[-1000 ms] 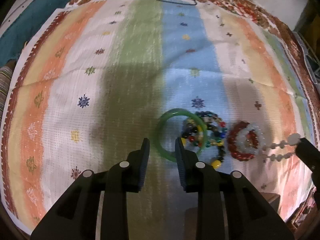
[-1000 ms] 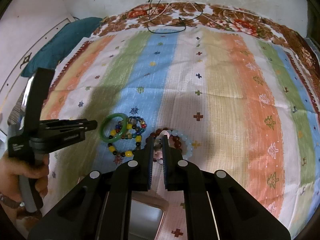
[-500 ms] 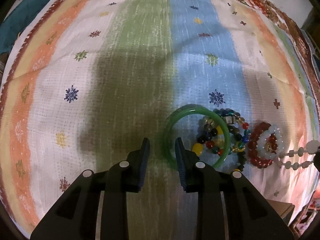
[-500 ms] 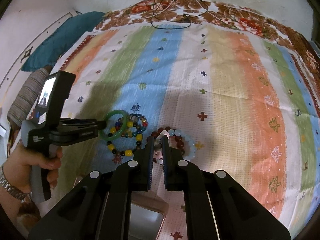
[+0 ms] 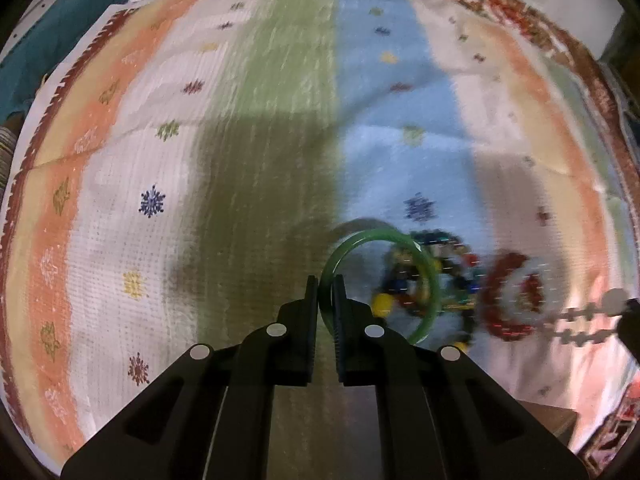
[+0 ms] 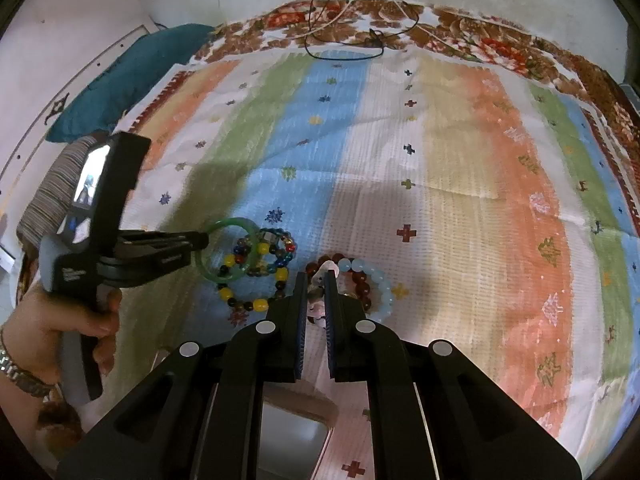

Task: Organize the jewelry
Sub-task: 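Lift green jade bangle with left tool while right tool holds pale blue bracelet, then lower green bangle into tin, open left tool while right tool releases pale blue bracelet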

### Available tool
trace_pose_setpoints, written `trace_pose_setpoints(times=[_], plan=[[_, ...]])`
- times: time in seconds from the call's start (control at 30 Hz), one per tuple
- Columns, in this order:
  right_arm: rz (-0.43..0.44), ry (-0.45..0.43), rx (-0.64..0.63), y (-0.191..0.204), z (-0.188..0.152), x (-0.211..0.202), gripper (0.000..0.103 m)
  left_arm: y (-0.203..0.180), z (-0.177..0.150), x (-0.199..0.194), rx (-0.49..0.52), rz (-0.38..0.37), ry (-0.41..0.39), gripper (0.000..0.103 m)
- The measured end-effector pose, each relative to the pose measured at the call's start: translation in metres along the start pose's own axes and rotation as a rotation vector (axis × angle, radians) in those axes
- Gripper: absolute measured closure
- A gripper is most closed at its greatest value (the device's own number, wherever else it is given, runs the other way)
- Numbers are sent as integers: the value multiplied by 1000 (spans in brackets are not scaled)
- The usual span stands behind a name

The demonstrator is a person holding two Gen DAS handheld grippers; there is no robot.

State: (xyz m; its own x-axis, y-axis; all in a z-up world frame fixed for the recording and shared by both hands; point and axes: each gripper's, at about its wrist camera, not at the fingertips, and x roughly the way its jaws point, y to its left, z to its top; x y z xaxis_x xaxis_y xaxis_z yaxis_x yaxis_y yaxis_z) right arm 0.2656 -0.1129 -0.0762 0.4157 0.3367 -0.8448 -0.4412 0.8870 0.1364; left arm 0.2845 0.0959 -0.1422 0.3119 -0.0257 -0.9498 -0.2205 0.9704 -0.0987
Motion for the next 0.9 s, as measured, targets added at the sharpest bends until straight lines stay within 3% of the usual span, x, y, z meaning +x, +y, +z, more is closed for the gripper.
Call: trace_pose_setpoints(times=[0.9], plan=[[-14, -78, -41, 18, -20, -45, 94, -39, -40, -107, 112, -49, -193, 95]])
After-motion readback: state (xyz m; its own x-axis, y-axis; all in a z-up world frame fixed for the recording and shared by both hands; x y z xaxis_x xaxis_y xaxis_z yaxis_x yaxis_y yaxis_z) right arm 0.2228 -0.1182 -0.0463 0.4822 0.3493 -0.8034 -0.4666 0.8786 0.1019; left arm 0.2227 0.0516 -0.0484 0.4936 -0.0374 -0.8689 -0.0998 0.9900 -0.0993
